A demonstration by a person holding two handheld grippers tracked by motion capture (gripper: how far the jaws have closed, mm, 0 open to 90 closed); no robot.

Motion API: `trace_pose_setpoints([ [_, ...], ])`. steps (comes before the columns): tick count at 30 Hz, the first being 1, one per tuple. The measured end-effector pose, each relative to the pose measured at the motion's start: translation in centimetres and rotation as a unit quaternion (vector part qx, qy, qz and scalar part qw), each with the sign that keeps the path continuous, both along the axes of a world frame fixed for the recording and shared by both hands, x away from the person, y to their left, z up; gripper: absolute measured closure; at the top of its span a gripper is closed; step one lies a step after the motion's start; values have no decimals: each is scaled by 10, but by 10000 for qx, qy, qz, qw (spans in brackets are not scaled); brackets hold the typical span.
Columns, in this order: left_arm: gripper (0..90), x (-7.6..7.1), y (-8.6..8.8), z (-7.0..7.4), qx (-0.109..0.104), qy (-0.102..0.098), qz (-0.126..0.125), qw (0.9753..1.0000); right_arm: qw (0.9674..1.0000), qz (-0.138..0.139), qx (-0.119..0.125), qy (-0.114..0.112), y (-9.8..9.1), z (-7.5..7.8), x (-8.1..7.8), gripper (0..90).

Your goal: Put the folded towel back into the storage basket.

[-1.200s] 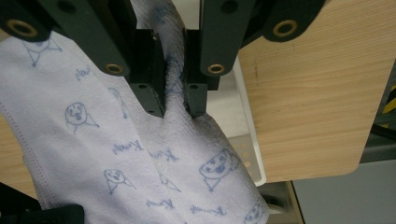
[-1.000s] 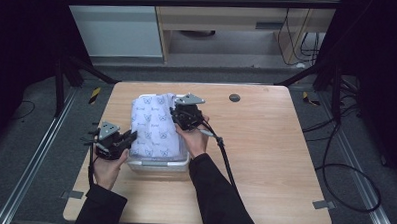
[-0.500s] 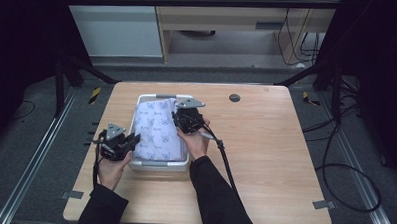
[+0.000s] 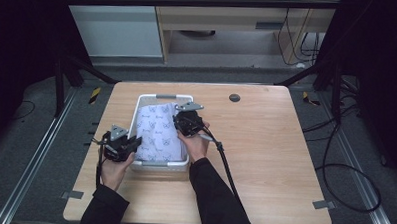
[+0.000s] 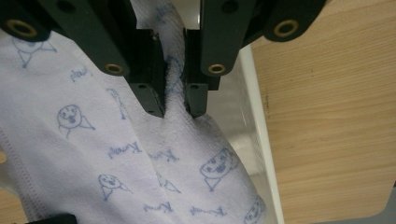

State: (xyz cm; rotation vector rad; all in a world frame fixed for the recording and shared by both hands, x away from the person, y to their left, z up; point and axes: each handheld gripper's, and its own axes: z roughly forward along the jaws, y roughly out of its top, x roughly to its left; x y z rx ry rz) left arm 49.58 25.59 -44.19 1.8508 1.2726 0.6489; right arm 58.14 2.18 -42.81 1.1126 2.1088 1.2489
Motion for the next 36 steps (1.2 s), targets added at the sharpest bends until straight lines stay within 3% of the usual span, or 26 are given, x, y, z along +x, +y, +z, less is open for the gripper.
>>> trace_pose_setpoints([
  [7, 750, 1, -1, -2, 21, 39, 60, 10000, 9996, 75, -217, 177, 2, -5, 3, 752],
  [12, 690, -1, 1, 2, -13, -97, 127, 9999, 9988, 144, -349, 321, 2, -9, 4, 706],
  [14, 683, -3, 2, 4, -95, -148, 149, 9997, 9987, 145, -421, 258, 2, -10, 4, 686],
  [21, 672, -9, 3, 14, -323, -302, 68, 9990, 9995, 127, -296, -28, -5, 3, 0, 580],
  [27, 619, -17, 5, 23, -388, -505, -58, 9980, 9997, 100, -155, -167, -25, 16, -8, 435],
  [30, 578, -20, 7, 25, -483, -493, -170, 9975, 9998, 61, -64, -196, -40, 21, -14, 349],
  [36, 490, -26, 12, 28, -426, -566, -195, 9973, 9998, -14, 50, -211, -80, 25, -35, 281],
])
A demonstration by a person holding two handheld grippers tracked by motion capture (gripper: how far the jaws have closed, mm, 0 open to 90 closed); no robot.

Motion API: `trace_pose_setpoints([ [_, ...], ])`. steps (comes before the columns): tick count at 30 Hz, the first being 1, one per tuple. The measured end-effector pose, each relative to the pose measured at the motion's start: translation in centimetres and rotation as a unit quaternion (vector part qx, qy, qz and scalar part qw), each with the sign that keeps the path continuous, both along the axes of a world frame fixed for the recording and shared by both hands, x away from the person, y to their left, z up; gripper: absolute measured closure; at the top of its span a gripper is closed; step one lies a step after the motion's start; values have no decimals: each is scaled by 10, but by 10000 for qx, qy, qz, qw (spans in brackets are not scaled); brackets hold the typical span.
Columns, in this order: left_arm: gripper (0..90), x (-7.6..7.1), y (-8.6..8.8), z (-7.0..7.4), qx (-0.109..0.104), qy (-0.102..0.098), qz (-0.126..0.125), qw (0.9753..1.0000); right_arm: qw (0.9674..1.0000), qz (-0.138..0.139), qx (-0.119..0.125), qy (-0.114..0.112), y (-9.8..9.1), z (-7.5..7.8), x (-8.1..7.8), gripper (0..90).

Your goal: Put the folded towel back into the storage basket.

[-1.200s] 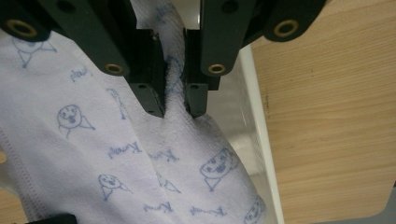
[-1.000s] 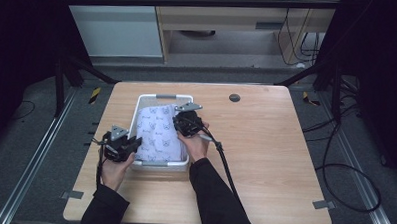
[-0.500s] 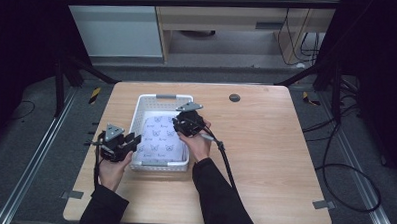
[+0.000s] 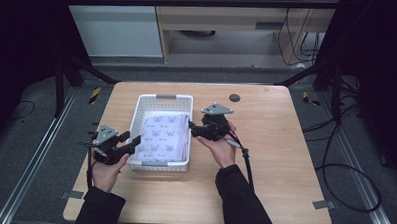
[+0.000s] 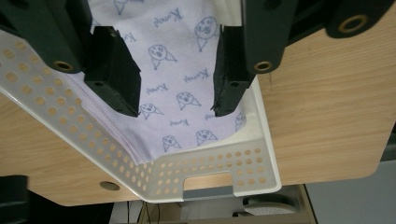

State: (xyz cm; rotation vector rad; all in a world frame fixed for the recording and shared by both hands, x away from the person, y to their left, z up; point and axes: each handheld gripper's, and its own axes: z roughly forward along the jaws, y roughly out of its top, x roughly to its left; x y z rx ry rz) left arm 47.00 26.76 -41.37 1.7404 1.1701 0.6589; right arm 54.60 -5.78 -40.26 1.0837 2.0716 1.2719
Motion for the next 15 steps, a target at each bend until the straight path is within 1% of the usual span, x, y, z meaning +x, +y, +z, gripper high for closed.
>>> trace_pose_setpoints([
  [2, 461, -2, 1, 0, 59, -17, -12, 10000, 10000, -35, -2, -14, -15, -1, -7, 267],
  [3, 447, -3, 2, 0, 75, -21, 3, 10000, 10000, -69, 16, 16, -22, -1, -11, 260],
  [4, 435, -4, 3, 1, 103, -38, 31, 9999, 10000, -75, -14, 2, -28, -2, -14, 253],
  [6, 410, -7, 6, 1, 95, -32, 66, 9999, 9999, -125, 6, 48, -45, -4, -22, 238],
  [10, 374, -9, 12, 2, 102, -65, 123, 9999, 9997, -249, 1, 71, -75, -11, -36, 229],
  [12, 366, -10, 16, 1, 79, -55, 151, 9998, 9995, -311, -9, 67, -88, -14, -43, 225],
  [15, 344, -12, 21, 0, 88, -49, 180, 9998, 9992, -372, -1, 134, -107, -20, -54, 216],
])
